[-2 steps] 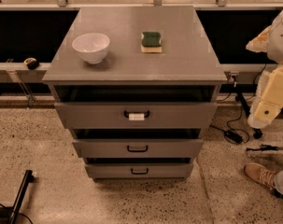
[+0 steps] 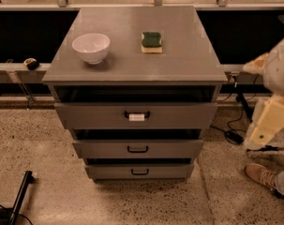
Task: Open middle drawer
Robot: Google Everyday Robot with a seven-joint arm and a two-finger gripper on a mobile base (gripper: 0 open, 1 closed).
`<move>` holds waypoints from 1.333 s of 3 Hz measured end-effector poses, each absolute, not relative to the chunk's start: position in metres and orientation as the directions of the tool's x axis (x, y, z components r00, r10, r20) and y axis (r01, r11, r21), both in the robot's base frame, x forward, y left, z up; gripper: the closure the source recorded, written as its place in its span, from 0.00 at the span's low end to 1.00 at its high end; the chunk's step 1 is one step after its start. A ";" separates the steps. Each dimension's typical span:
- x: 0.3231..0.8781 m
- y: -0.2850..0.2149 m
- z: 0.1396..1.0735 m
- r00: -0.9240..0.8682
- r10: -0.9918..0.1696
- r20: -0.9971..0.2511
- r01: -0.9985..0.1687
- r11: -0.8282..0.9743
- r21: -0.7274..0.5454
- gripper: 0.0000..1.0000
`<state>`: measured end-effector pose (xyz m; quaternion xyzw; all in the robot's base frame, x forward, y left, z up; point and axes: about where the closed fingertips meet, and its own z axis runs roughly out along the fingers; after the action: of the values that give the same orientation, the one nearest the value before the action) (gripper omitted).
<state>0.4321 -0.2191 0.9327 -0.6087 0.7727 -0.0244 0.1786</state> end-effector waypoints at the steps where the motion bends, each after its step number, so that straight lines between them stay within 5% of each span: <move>1: 0.432 -0.222 0.883 -0.145 -0.927 -0.346 -0.932 0.246 -0.267 0.00; 2: 0.439 -0.216 0.884 -0.065 -0.922 -0.381 -0.924 0.200 -0.326 0.00; 4: 0.449 -0.255 0.789 -0.099 -0.804 -0.586 -0.930 0.284 -0.234 0.00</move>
Offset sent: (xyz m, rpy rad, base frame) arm 0.0006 -0.0019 -0.0518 0.1067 -0.0440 0.0463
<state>0.4493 -0.2549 0.7893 -0.5902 0.7346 0.0979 0.3200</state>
